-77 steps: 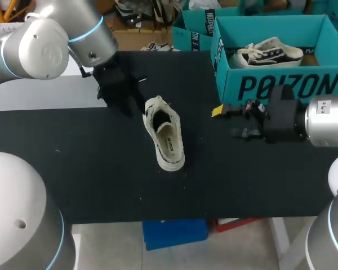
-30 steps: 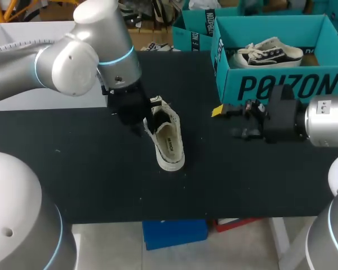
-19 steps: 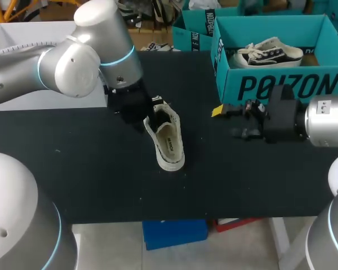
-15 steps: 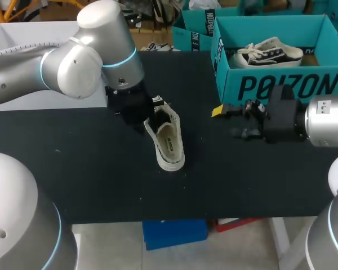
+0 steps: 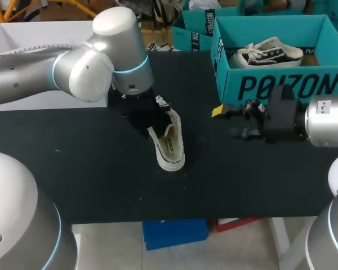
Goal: Take the shoe out of the shoebox, open the shoe tongue, remove and reinsert the insole, then place the shoe into the shoebox
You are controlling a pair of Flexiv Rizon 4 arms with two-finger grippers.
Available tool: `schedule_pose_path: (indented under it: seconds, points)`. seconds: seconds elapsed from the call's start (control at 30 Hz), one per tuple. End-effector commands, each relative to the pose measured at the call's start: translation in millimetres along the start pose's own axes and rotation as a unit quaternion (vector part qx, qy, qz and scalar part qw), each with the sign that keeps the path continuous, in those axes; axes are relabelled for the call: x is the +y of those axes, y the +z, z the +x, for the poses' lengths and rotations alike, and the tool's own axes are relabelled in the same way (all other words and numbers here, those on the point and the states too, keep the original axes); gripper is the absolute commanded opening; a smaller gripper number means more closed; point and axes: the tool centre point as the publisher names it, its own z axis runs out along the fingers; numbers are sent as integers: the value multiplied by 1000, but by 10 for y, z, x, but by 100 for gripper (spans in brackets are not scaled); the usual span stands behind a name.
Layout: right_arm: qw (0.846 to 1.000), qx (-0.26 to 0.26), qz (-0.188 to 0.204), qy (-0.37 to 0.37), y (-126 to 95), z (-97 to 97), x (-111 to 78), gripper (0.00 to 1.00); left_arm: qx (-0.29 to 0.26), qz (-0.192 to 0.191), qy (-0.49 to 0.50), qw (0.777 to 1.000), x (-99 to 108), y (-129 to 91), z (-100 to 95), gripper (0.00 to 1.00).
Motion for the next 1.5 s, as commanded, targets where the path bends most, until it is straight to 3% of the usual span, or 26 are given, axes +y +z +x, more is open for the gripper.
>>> schedule_pose_path:
  seconds: [0.03, 0.1, 0.13, 0.33, 0.53, 1.03, 1.23, 1.5]
  points:
    - [1000, 0, 0, 0, 5, 1, 4, 100, 4, -3, 0, 1000, 4, 52, -28, 27]
    - [1000, 0, 0, 0, 5, 1, 4, 100, 12, -10, 3, 1000, 20, 63, -23, 6]
    - [1000, 0, 0, 0, 5, 1, 4, 100, 15, -11, 4, 1000, 37, 68, -17, 0]
    - [1000, 0, 0, 0, 5, 1, 4, 100, 12, -15, 8, 1000, 49, 0, -18, 0]
    - [1000, 0, 0, 0, 5, 1, 4, 100, -11, -11, 14, 1000, 38, -224, -68, 0]
    - [1000, 0, 0, 0, 5, 1, 4, 100, -62, -76, -32, 995, 284, -1407, -249, 0]
    - [1000, 0, 0, 0, 5, 1, 4, 100, -81, -128, -93, 984, 417, -1951, -129, 0]
    - [1000, 0, 0, 0, 5, 1, 4, 100, -105, -181, -194, 958, 530, -2526, 222, 0]
